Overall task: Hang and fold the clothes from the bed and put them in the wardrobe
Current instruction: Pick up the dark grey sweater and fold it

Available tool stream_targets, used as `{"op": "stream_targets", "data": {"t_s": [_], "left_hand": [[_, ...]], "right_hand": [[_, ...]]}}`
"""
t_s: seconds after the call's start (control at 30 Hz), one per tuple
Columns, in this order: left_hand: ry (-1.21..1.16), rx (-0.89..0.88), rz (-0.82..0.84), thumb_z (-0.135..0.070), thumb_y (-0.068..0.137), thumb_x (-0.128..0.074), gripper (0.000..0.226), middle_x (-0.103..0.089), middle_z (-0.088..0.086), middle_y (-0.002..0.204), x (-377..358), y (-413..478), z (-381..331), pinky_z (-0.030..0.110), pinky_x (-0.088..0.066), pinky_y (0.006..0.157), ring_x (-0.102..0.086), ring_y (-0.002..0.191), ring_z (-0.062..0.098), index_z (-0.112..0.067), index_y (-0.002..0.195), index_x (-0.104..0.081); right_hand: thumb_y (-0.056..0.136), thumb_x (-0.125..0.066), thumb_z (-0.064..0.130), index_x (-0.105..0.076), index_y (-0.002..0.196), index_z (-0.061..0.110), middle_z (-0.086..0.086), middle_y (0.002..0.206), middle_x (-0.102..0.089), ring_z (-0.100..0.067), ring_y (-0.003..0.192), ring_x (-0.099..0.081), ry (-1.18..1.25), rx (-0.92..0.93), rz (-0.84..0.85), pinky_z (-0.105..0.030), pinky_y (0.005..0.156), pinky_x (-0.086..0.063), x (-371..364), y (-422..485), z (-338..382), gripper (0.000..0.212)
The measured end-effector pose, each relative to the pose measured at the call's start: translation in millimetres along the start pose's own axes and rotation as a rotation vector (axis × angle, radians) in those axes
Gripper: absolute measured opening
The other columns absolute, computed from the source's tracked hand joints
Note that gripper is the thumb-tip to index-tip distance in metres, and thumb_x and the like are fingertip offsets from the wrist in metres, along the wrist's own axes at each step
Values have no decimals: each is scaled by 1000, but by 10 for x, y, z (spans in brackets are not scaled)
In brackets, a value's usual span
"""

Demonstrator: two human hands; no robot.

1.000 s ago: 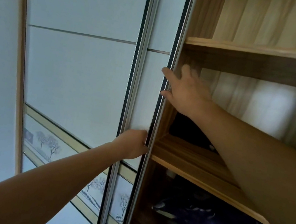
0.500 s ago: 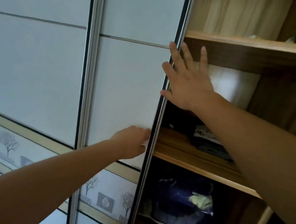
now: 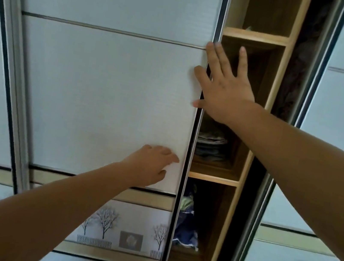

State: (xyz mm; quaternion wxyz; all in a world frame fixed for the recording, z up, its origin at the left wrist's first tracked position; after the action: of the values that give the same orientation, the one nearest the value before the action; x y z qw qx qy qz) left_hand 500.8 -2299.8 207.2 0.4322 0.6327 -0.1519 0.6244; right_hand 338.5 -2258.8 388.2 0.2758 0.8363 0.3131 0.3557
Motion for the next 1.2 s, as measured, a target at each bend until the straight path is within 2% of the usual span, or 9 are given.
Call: {"op": "stream_targets", "data": {"t_s": [0.1, 0.17, 0.27, 0.33, 0.53, 0.7, 1.0, 1.1, 1.2], "left_hand": [[334, -149, -144, -20, 86, -63, 56, -45, 9, 144, 14, 46, -162, 46, -39, 105, -42, 133, 31, -27, 141, -51], [480, -178, -230, -20, 79, -71, 65, -41, 17, 151, 41, 55, -183, 56, -36, 108, -38, 140, 38, -28, 141, -53], [617, -230, -200, -27, 89, -59, 75, 0, 18, 166, -30, 126, -144, 67, -10, 114, 1, 153, 35, -34, 155, -25], [632, -254, -184, -29, 89, -57, 79, 15, 17, 165, -61, 200, -169, 67, -5, 115, 11, 153, 34, -34, 158, -18], [642, -304, -242, -45, 73, -81, 105, 13, 19, 165, -144, 450, -390, 66, -6, 116, 6, 153, 35, -31, 158, -21], [605, -339, -297, -42, 65, -87, 113, 10, 18, 166, -204, 640, -558, 67, -6, 117, 8, 153, 35, -29, 157, -24], [593, -343, -281, -42, 69, -84, 107, 13, 18, 165, -246, 844, -799, 65, -7, 117, 10, 153, 34, -29, 157, -25], [604, -324, -234, -42, 75, -80, 102, 16, 18, 165, -246, 863, -857, 65, -6, 117, 11, 153, 35, -30, 158, -21], [582, -332, -230, -32, 84, -72, 89, 18, 17, 164, -212, 849, -923, 63, -1, 118, 11, 153, 34, -31, 157, -22]], "right_hand": [[93, -45, 66, 7, 160, 29, -19, 164, 23, -36, 151, 23, -81, 36, 26, -71, 116, 3, -65, -122, -197, 92], [93, -46, 66, 14, 159, 28, -19, 165, 22, -34, 152, 21, -113, 62, 73, -71, 115, 5, -110, -177, -297, 96], [88, -48, 73, 20, 157, 24, -21, 163, 25, -36, 152, 22, -137, 36, 140, -71, 115, 7, -180, -293, -411, 108], [88, -50, 71, 21, 157, 22, -23, 163, 25, -37, 152, 22, -170, 11, 157, -70, 115, 7, -234, -377, -481, 111], [93, -49, 54, 24, 156, 20, -24, 162, 25, -37, 152, 21, -192, -36, 184, -72, 114, 10, -368, -573, -702, 101], [96, -45, 46, 25, 155, 16, -26, 162, 23, -39, 153, 18, -275, -51, 194, -74, 112, 7, -479, -712, -852, 97], [96, -38, 32, 20, 156, 5, -32, 162, 17, -43, 153, 10, -393, -48, 262, -68, 117, 8, -516, -886, -958, 87], [98, -32, 31, 17, 156, 4, -31, 162, 16, -43, 153, 11, -397, -55, 296, -71, 115, 5, -501, -930, -936, 81], [99, -27, 30, 14, 157, 4, -31, 163, 13, -43, 153, 10, -385, -79, 278, -74, 113, 4, -478, -965, -919, 76]]}}
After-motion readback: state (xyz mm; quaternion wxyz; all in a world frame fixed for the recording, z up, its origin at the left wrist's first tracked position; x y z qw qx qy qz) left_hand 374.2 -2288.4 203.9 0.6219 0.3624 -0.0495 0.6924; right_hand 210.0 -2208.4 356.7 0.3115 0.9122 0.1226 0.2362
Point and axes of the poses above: each hand's wrist, its own y-axis towards the middle knuckle, its own x-axis out of the back of the hand, z = x × y, the point moved 3 cm from there along y, towards the middle knuckle
